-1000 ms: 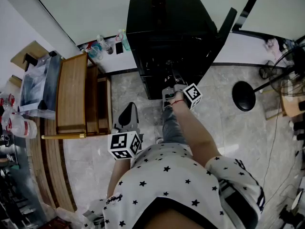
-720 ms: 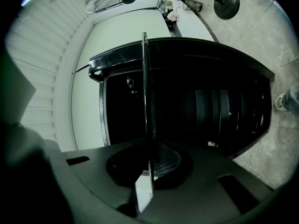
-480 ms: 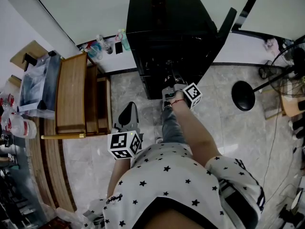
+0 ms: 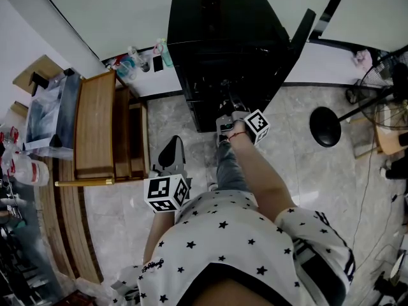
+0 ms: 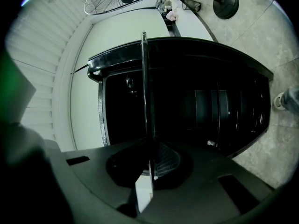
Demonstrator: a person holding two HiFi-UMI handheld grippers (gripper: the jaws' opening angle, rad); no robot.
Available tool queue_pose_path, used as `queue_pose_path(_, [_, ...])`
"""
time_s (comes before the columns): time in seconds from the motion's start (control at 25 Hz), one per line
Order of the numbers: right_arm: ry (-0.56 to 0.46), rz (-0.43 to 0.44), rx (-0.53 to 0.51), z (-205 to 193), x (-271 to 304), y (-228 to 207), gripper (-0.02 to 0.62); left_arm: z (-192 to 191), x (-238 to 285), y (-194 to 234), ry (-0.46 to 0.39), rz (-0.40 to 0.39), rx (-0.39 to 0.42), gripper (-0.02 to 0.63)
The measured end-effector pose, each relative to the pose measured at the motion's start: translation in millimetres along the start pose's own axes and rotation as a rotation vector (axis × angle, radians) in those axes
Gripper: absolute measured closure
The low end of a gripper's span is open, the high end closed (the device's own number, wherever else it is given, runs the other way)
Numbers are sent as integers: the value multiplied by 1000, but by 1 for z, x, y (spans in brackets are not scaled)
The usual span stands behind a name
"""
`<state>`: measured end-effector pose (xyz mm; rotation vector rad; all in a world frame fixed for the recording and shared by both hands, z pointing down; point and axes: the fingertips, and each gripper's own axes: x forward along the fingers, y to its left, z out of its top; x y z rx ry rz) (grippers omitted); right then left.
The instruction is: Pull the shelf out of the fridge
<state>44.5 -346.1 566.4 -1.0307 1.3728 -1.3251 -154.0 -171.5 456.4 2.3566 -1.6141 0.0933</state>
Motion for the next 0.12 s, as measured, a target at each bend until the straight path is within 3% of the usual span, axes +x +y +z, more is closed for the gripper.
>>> queue_pose_path(0.12, [-1,2,-1,1,1,0,591,0,1,-1,1,-4,5,594])
